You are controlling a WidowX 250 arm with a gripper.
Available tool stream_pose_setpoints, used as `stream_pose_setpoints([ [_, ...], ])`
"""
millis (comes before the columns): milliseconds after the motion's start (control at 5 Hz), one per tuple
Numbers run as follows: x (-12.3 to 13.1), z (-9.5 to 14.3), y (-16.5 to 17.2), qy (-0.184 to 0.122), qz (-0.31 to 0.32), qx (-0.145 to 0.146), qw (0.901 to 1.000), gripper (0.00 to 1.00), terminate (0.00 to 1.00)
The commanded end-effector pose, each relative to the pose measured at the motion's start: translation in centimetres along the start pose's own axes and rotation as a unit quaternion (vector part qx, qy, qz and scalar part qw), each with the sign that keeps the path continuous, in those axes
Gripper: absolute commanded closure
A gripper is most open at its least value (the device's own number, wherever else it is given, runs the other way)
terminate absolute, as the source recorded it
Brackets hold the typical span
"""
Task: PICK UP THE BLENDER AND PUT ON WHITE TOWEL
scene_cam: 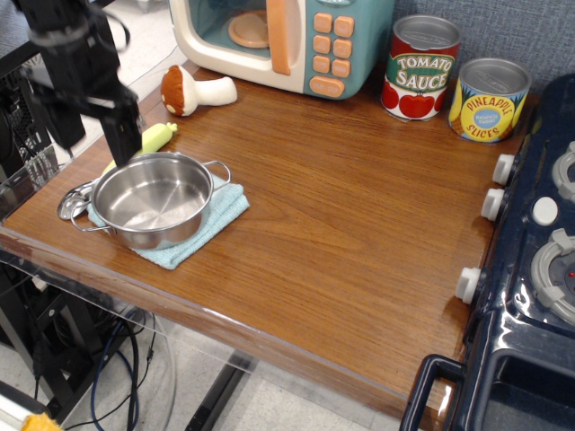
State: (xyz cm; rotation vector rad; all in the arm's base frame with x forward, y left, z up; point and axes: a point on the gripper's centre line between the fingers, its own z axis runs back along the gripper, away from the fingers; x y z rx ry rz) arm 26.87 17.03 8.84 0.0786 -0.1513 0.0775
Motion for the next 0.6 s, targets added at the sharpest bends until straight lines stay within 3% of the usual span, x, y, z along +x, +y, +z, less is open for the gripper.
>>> stream_pose_setpoints([
  [0,1.05,5.38,-0.01,-0.071,-0.025,0.052,0.9958,0.0,0.0],
  [200,1.05,5.38,-0.01,-0.071,-0.025,0.052,0.9958,0.0,0.0],
  [400,1.05,5.38,-0.01,-0.071,-0.025,0.052,0.9958,0.0,1.0],
])
